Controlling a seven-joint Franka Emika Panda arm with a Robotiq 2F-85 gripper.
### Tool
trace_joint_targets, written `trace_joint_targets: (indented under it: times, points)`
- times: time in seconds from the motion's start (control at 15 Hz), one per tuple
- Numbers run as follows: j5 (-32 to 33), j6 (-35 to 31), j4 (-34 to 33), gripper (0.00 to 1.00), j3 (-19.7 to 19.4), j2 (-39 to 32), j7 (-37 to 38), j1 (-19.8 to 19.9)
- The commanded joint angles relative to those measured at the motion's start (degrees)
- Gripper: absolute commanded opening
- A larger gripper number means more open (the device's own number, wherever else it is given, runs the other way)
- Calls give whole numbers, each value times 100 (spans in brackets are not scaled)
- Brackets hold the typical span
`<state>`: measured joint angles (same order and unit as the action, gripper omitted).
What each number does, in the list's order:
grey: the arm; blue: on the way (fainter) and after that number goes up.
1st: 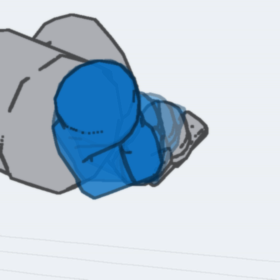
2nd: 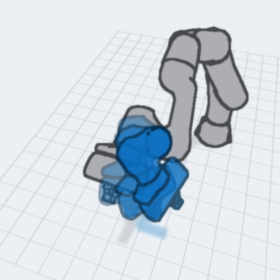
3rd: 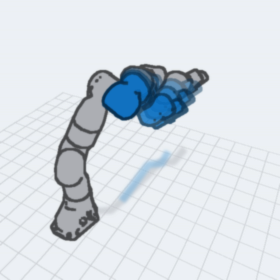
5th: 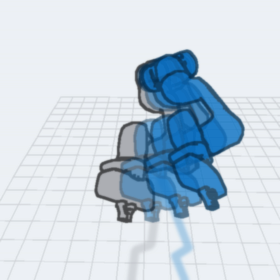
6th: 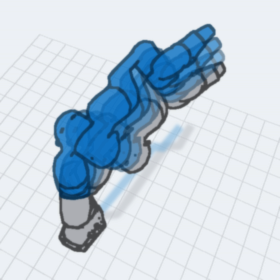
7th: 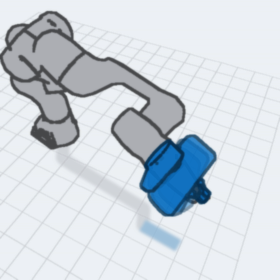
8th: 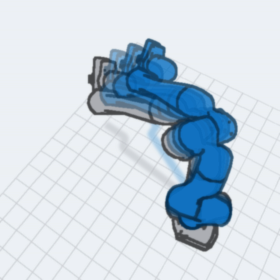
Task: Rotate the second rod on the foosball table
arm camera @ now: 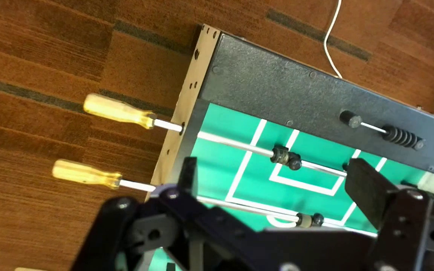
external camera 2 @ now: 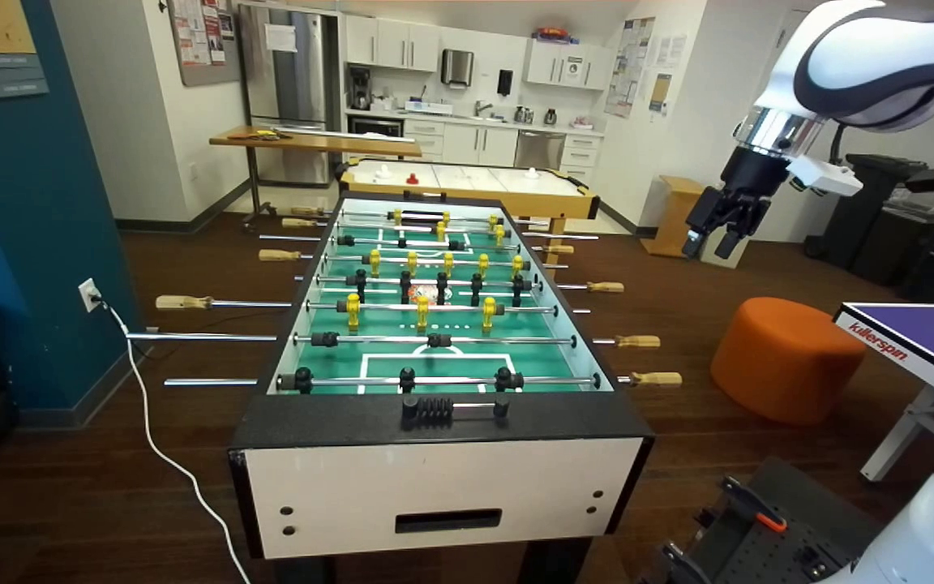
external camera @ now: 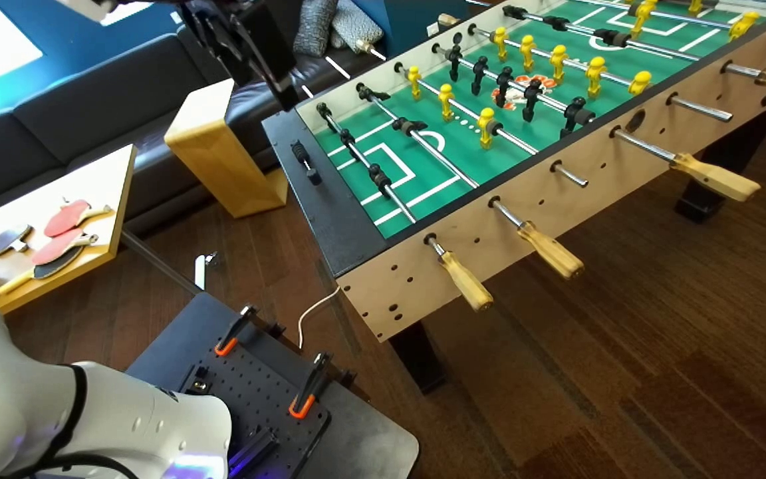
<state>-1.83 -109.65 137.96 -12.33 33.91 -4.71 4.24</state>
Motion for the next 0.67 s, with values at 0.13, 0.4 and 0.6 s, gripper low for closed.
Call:
trace_joint_targets:
  times: [0.13,0.4,0.6]
  points:
    - [-628,23,-891,100,-855,-1174,-1030,158]
    - [-761,28,-760,100,-826,-1177,-1187,358]
    - [-751,27,-761,100,-768,-1180,-1178,394]
